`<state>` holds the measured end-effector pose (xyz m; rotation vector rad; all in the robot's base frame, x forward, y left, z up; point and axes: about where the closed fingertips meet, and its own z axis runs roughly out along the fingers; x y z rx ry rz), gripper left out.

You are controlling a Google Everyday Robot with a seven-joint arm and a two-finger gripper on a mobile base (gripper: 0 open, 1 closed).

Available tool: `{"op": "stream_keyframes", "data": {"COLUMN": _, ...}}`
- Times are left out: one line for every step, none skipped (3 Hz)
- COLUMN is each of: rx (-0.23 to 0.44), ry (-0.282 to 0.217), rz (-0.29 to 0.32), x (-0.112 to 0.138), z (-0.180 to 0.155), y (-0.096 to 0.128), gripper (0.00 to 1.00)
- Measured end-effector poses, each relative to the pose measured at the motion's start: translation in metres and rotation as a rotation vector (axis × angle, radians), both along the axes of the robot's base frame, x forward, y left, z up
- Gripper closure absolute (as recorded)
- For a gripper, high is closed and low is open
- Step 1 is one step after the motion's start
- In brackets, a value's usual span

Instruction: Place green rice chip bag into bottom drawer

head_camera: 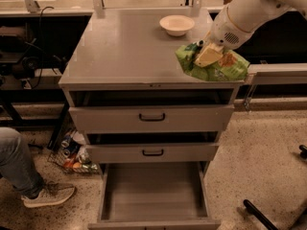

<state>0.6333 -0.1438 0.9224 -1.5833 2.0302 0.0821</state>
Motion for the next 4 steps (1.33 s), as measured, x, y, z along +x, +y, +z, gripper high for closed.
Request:
{"op": "stream_keyframes", "data": {"rx": -0.003, "ry": 0.027, "rz": 0.009, "x": -0.017, "z": -0.012, "y": -0.004, "gripper": 1.0}}
{"op": "stream_keyframes", "data": {"rx": 0.027, "ry": 0.067, "rz": 0.033, "x": -0.055, "z": -0.03, "y": 0.004, "gripper": 1.0}}
{"op": "stream_keyframes", "data": {"rx": 0.043, "ry": 0.251, "rz": 0.12, "x": -0.123, "z": -0.123, "y": 0.039, "gripper": 1.0}}
{"op": "stream_keyframes", "data": {"rx": 0.043, "ry": 0.251, "rz": 0.12, "x": -0.123, "z": -0.123, "y": 0.039, "gripper": 1.0}}
